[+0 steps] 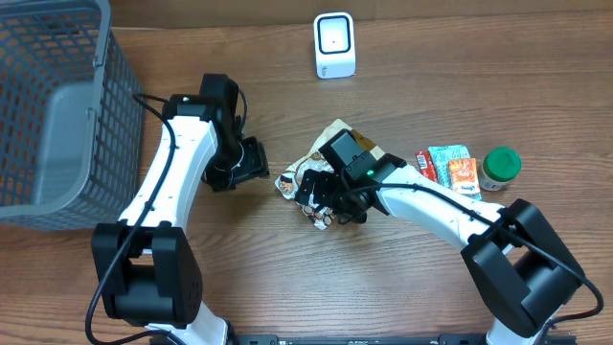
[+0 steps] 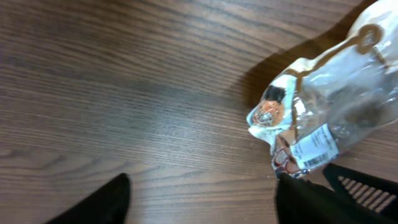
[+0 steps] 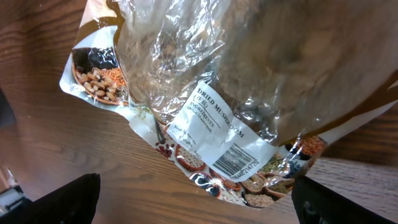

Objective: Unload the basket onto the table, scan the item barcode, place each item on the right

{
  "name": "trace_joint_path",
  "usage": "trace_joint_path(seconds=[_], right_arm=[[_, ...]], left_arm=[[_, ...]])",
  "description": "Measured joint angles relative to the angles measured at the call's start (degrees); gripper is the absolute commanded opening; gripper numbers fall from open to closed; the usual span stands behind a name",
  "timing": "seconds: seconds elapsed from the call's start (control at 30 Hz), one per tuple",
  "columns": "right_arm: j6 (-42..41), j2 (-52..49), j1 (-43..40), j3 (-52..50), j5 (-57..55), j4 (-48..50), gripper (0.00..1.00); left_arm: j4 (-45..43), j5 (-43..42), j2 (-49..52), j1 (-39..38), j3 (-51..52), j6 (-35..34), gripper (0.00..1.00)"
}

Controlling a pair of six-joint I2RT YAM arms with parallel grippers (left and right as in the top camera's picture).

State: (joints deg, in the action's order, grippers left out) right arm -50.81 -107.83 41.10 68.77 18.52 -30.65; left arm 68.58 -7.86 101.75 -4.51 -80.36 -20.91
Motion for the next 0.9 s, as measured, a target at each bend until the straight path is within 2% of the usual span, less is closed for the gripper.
trace_joint_path(seconds=[0.27,0.53,0.7,0.9], right_arm=[[14.8,3.4,-6.2,1.0,0.6,-0.4,0.99],[25.7,3.8,-16.5,1.4,0.5,-1.9,0.99],[30.9,3.8,-17.1,1.4,0.3,-1.9,0.99],[33.3,3.8,-17.0,1.4,-0.7,-1.1,1.00]], left_arm=[[-5.2,-2.8,0.0,0.0,6.6,0.4,0.78],[-17.5,-7.0,0.0,-4.3,14.4,0.3,0.80],[-22.1,-8.8,0.0,-7.8,15.5,-0.8,0.77],[-25.0,-8.2,0.0,-12.3,15.5,-6.3,0.77]])
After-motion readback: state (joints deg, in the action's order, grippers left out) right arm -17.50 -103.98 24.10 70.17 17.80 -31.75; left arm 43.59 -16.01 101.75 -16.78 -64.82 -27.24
